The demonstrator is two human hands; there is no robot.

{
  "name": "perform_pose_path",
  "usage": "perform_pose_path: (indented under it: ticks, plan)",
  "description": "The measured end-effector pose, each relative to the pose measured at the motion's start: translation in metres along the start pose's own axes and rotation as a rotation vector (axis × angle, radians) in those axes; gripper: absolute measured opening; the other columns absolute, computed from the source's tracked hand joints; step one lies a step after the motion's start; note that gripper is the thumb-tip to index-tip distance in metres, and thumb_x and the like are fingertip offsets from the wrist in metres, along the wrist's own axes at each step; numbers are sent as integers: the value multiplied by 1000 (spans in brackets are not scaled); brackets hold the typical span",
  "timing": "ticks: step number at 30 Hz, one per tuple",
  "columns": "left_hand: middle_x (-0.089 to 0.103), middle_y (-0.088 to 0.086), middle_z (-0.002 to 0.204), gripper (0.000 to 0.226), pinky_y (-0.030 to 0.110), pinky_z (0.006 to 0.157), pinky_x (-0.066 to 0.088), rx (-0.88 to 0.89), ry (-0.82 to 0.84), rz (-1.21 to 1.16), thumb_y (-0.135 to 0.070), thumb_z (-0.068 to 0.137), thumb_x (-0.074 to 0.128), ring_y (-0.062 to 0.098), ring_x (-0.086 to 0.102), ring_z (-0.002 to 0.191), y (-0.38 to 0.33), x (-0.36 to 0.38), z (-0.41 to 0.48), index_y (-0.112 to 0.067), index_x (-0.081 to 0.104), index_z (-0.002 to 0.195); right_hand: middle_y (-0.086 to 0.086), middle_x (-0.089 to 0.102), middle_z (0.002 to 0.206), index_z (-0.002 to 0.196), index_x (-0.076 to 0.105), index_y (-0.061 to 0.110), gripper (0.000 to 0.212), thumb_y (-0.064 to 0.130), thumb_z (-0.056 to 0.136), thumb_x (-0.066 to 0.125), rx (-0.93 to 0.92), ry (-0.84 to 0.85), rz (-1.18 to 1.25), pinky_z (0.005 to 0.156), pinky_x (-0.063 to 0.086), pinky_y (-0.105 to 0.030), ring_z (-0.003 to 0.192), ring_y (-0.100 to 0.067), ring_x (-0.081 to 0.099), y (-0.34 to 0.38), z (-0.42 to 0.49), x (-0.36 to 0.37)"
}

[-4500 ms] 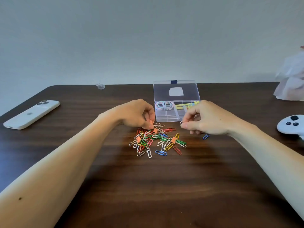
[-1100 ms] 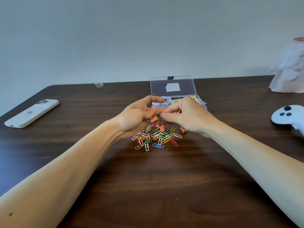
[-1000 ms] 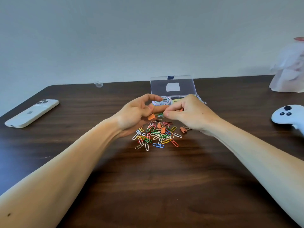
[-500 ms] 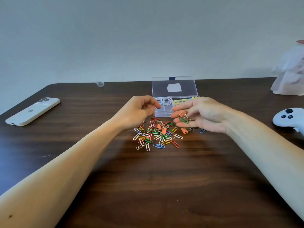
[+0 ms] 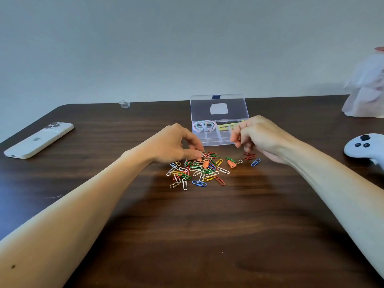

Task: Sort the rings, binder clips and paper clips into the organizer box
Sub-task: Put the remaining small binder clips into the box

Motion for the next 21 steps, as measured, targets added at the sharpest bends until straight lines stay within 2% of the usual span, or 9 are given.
perform_pose_path:
  ticks: [2,4,5,7,9,11,16,19,21]
  plan:
    - [70,-11,86,20,13,63,38,-15,30,77,-39,82,74,-2,58,67,0,6,1,-27,75,97,-1,61,64,63,65,2,27,-9,78,46,-26,12,-137,54,33,-25,63,-15,48,3,-1,-3]
    - [70,-11,88,20,20,67,41,-30,39,121,-42,81,74,5,61,80,0,9,2,-27,75,94,12,59,57,73,72,8,13,5,81,63,-69,71,-417,55,34,-20,56,-4,49,5,-5,-3]
    - [70,-10,88,19,21,67,43,-35,40,128,-42,81,75,8,62,82,0,9,3,-26,75,92,12,57,56,76,75,16,5,14,80,72,-89,113,-532,53,34,-18,53,-2,47,4,-8,-1]
    - [70,-10,84,17,17,64,42,-39,49,134,-40,80,76,8,62,78,0,9,3,-26,75,88,10,54,59,80,75,25,11,32,75,82,-133,195,-671,49,33,-14,51,-2,46,2,-11,2]
    - [66,-13,76,17,9,55,37,-35,56,140,-39,78,78,3,55,67,-3,7,1,-24,73,85,7,59,65,84,75,28,17,39,73,83,-176,240,-715,51,35,-13,55,-1,49,1,-10,6]
    - [61,-15,69,17,9,52,36,-29,50,144,-37,78,79,1,50,59,-4,6,0,-23,70,84,7,62,68,89,76,28,20,39,73,83,-214,246,-745,56,35,-16,59,1,51,2,-9,11]
    - [66,-7,73,13,8,51,37,-11,15,43,-25,82,76,-3,49,51,-3,3,0,-19,66,87,9,69,76,89,75,28,21,39,73,83,-235,229,-729,60,33,-19,64,9,53,6,-10,13]
    - [65,-4,74,6,16,56,40,14,23,2,-17,89,67,1,49,50,-5,3,0,-20,65,95,11,71,79,89,74,28,21,38,73,83,-248,218,-732,62,34,-20,69,15,53,7,-10,14]
    - [60,-5,67,8,24,59,42,18,27,22,-16,93,60,9,50,56,-6,4,0,-21,66,94,12,72,79,89,75,27,19,35,74,83,-253,228,-740,63,37,-16,72,11,55,5,-9,16]
Point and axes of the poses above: each hand's wrist, its own z-axis towards the middle knuckle, its own x-axis out of the palm, y = z × x, the point moved 8 cm from there along z, towards the middle knuckle
